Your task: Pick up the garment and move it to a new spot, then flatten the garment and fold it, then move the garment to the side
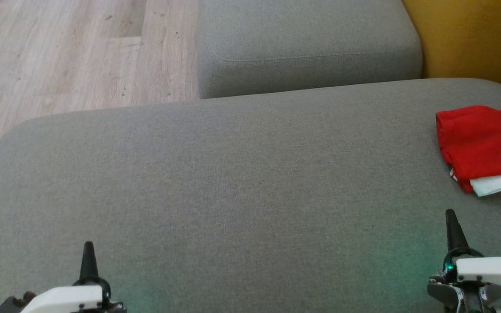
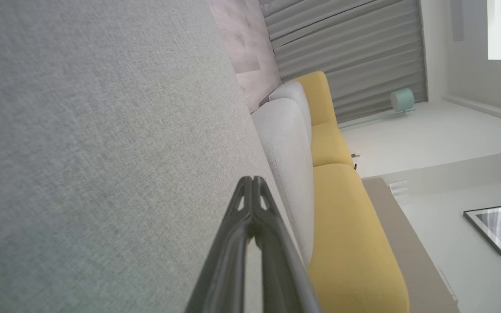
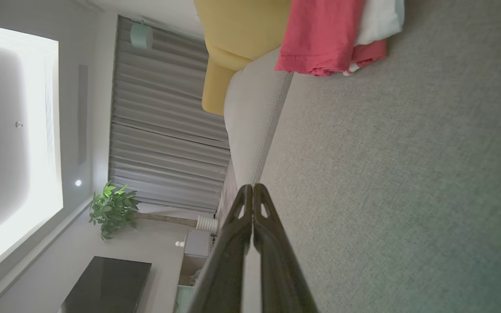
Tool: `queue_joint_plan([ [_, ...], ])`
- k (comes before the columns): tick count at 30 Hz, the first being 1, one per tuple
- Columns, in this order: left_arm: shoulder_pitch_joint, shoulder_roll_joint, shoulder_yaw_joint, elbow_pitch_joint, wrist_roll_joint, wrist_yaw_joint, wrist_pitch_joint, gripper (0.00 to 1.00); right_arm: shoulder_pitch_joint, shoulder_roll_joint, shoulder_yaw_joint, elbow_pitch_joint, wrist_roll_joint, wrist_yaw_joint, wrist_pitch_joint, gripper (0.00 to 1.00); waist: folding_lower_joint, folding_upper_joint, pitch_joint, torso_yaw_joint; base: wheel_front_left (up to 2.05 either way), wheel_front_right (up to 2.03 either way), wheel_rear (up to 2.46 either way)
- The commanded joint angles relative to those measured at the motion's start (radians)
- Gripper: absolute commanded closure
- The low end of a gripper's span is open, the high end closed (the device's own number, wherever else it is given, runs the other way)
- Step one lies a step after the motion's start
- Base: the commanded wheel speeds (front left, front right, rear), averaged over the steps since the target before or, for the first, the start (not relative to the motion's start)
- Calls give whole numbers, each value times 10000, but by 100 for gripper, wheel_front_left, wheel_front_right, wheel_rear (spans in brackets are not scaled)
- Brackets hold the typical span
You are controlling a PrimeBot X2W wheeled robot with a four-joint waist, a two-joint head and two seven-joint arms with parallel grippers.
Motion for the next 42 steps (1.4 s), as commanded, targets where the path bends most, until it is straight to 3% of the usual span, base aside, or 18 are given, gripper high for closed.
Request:
queue_joint_plan([
  [1,-638,5,348,-351,-214,-66,61,100,-603,-53,93,-405,255,64,76,100,0,0,21,0,0,0,0],
  [24,-1494,-9,900,-357,-2817,-420,724,100,-1328,-58,-322,-519,2945,79,737,100,0,0,556,1,0,0,0],
  [42,-1493,-9,900,-358,-2818,-420,723,100,-1327,-58,-321,-519,2946,79,736,100,0,0,556,1,0,0,0],
])
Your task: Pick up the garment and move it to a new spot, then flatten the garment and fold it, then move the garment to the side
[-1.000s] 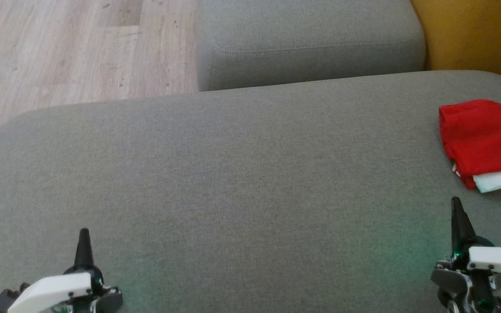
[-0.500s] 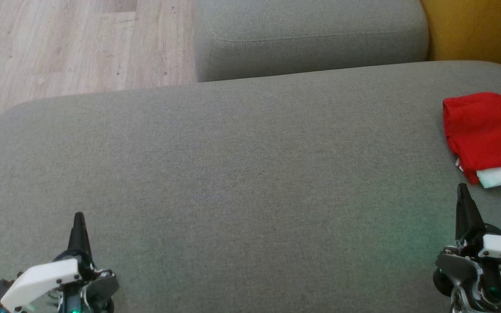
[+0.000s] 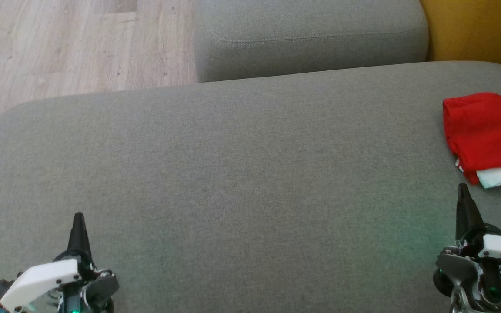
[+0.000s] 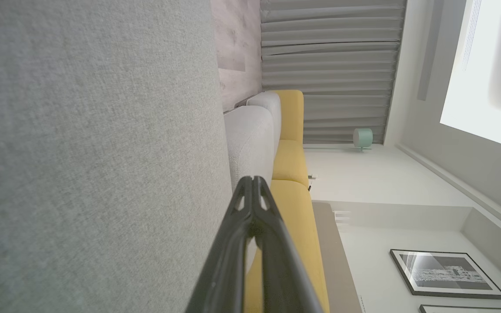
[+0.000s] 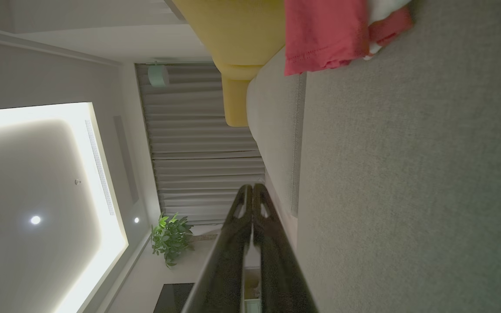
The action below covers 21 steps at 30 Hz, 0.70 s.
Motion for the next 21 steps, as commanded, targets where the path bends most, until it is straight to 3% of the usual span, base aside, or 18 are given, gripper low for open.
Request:
queue_joint_plan([
  [1,-494,39,384,-358,-54,-67,35,100,-505,-58,203,-378,68,79,57,100,0,0,-1,0,0,0,0],
  [21,-494,39,383,-358,-55,-67,35,100,-505,-58,204,-378,69,79,57,100,0,0,-1,0,0,0,0],
])
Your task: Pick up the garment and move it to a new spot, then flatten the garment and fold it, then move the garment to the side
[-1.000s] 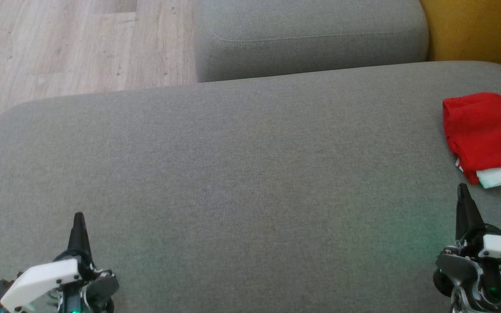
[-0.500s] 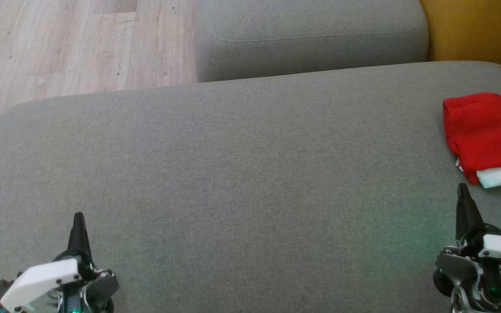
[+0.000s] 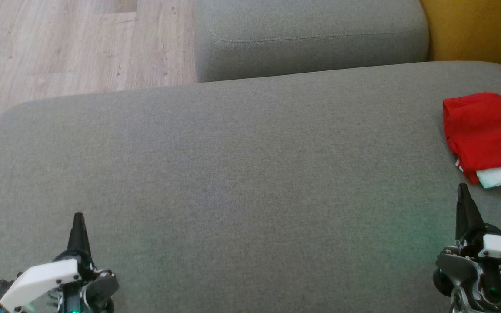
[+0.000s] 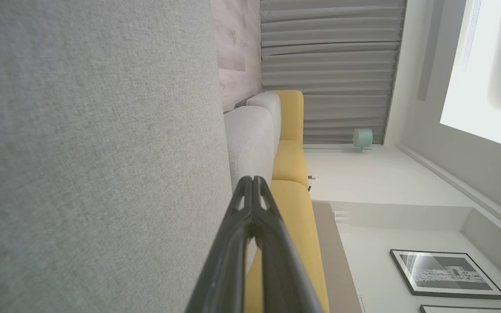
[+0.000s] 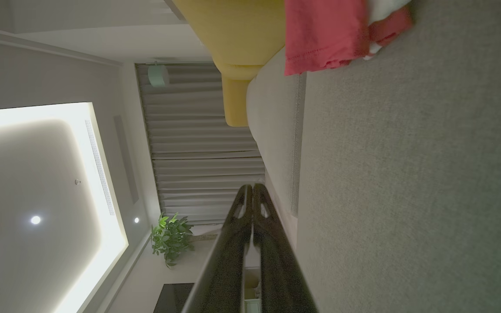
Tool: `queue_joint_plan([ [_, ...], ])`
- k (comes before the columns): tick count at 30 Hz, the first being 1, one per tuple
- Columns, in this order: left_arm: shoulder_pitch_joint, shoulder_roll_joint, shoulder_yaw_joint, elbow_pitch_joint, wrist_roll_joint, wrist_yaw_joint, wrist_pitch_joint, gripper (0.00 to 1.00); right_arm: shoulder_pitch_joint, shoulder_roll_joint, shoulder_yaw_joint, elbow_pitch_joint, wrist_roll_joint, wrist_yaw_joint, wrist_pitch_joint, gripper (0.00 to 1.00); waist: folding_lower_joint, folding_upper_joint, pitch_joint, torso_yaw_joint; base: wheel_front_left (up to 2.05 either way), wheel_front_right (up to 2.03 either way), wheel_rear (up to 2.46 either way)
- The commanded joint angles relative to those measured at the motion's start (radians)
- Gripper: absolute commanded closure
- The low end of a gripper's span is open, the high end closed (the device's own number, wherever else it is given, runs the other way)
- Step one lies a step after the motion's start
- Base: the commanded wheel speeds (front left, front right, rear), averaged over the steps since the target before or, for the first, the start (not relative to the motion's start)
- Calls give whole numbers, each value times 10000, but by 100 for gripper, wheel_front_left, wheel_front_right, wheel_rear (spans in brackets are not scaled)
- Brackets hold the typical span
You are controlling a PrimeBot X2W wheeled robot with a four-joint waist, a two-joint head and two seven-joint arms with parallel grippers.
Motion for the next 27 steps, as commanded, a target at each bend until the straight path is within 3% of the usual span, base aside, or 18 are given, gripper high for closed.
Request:
queue_joint_plan([
  [1,-494,39,376,-358,-55,-67,34,100,-505,-58,204,-378,69,79,57,100,0,0,0,0,0,0,0],
  [27,-494,39,375,-359,-55,-67,34,100,-505,-58,205,-378,70,79,56,100,0,0,0,0,0,0,0],
])
